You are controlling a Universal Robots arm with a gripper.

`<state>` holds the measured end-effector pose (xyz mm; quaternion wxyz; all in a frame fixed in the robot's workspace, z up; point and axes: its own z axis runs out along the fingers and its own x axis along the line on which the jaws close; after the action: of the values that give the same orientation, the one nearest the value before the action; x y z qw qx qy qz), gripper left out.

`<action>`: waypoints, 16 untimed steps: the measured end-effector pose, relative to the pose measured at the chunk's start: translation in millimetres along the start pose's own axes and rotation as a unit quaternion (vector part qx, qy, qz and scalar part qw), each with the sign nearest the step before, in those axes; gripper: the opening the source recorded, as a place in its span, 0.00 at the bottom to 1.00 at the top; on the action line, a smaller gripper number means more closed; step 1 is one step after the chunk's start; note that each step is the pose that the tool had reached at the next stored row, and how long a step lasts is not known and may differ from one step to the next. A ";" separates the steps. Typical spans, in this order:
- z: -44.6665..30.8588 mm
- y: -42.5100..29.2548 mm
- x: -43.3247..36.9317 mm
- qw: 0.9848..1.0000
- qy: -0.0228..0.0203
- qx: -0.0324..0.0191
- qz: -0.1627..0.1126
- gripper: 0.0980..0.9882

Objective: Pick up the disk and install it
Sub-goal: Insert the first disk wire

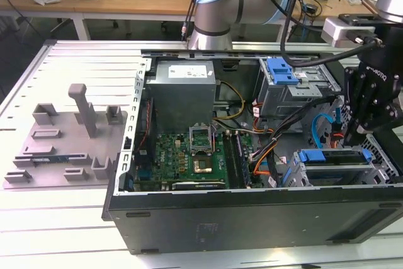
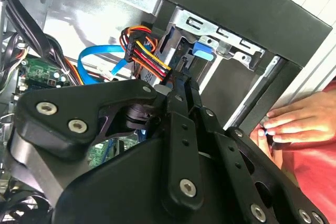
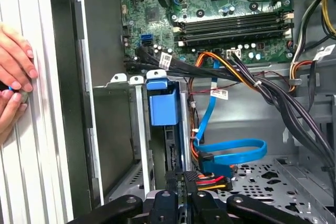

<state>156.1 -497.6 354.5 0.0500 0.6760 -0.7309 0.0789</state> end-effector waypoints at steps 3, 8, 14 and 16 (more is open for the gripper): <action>0.2 0.0 0.8 1.000 -0.001 0.002 -0.012 0.08; 0.5 -0.2 2.4 1.000 -0.001 0.003 -0.016 0.08; 0.6 -0.2 3.2 1.000 -0.001 0.003 -0.015 0.08; 0.7 -0.3 3.8 1.000 -0.001 0.000 -0.015 0.08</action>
<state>156.1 -501.4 354.5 0.0510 0.6867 -0.7210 0.0774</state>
